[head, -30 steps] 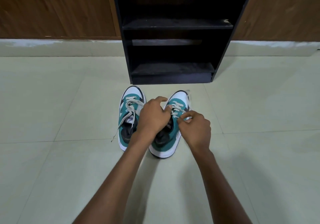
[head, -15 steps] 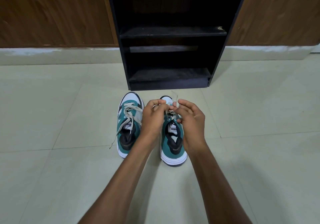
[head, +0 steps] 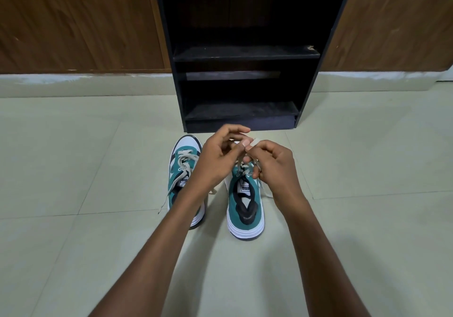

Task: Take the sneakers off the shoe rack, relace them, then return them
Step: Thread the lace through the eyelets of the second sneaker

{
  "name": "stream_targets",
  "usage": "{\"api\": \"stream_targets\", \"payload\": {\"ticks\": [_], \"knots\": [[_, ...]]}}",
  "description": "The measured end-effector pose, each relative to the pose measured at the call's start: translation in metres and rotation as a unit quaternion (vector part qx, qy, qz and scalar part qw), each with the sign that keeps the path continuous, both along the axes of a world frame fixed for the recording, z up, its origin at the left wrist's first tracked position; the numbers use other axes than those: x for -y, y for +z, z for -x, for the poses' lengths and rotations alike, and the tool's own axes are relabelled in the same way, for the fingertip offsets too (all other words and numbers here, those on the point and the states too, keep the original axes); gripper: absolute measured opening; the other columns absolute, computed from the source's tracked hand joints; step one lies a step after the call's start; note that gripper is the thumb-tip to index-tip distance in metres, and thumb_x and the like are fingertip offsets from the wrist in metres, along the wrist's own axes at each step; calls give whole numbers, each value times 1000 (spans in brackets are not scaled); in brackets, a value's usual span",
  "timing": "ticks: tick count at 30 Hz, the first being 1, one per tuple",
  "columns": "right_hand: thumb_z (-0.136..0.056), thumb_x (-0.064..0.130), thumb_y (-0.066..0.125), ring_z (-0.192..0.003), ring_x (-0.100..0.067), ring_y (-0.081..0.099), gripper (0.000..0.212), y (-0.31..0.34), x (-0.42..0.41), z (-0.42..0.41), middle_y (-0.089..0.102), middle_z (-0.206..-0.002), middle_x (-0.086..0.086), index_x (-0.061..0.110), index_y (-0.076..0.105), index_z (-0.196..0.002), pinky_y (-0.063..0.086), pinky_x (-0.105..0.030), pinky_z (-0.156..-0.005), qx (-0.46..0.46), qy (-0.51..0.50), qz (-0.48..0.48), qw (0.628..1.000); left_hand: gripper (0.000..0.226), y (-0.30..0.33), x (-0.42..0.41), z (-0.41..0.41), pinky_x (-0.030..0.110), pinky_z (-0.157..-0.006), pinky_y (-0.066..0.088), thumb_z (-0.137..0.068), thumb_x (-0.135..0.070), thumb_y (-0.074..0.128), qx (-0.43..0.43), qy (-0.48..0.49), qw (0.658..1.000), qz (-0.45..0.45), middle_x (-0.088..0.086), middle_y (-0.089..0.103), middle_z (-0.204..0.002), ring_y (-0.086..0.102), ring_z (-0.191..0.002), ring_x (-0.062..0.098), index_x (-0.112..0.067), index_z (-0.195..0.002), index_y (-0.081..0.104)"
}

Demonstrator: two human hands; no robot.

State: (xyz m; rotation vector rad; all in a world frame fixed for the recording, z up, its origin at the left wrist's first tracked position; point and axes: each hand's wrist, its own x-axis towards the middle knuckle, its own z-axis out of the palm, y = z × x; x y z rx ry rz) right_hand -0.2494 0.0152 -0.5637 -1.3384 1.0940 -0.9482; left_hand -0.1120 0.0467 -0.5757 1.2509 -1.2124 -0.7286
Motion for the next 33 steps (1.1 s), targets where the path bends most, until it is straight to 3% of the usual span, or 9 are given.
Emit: {"api": "stream_targets", "payload": {"ticks": [6,9,10,13,19,24,27,31,33], "knots": [[-94,23,66,-47,-25,53,30,2,-6,1,71,-67,-13,-1,56,-80,38,-17,-42,9,1,20,1000,12,-2,-3,-3,23,-74,51,-97,-17,63,18,-20,999,-26,9,73,-87,69,-78,12,-19,-106,70],[-98,22,58,-46,-28,61,25,1,-5,-1,70,-66,-10,-2,56,-89,40,-20,-45,-31,-15,48,998,19,-4,-4,-4,35,-76,52,-96,-19,55,40,-34,997,-56,18,69,-87,68,-80,27,-25,-105,71],[-99,23,57,-46,-28,63,24,1,-4,0,70,-67,-9,0,57,-91,40,-21,-46,-44,-17,58,997,19,-4,-5,-4,38,-79,53,-95,-19,56,51,-40,996,-64,16,70,-86,69,-83,29,-24,-106,71],[-103,26,52,-46,-23,67,23,-1,-2,2,69,-67,0,6,58,-93,43,-21,-47,-105,-18,109,988,9,-7,-5,-6,31,-77,56,-96,-19,64,93,-29,993,-69,1,73,-81,72,-82,15,-16,-99,72],[-104,27,53,-46,-15,67,19,-7,-4,7,72,-96,-5,10,60,-99,48,-14,-47,-133,-52,157,977,12,-13,-1,-8,29,-71,55,-91,-24,72,227,-1,974,-8,-7,73,-88,66,-80,13,-21,-103,75],[-99,24,63,-43,-18,69,11,-6,-3,6,73,-87,-1,14,66,-101,51,-27,-43,-73,-94,117,986,14,-11,-3,-7,12,-69,47,-84,-9,79,206,6,976,65,-2,75,-89,68,-76,6,-11,-97,79],[-94,19,71,-43,-20,69,10,-8,0,6,73,-90,-2,14,66,-100,48,-25,-38,-52,-108,90,989,16,-16,-1,-10,10,-72,44,-84,-4,77,312,-10,943,112,2,73,-90,59,-79,-6,-8,-99,77],[-89,13,74,-42,-15,66,20,-12,-1,8,66,-100,2,15,57,-101,50,-21,-47,-73,-121,120,983,15,-25,5,-11,18,-75,40,-91,-16,68,415,11,898,149,4,67,-89,52,-83,15,-7,-102,75],[-86,16,73,-54,-20,68,22,-12,0,10,59,-105,4,22,55,-96,51,-19,-56,-85,-94,143,982,15,-24,4,-10,17,-75,39,-94,-16,65,401,23,906,131,3,63,-90,51,-84,12,-7,-102,74]]}}
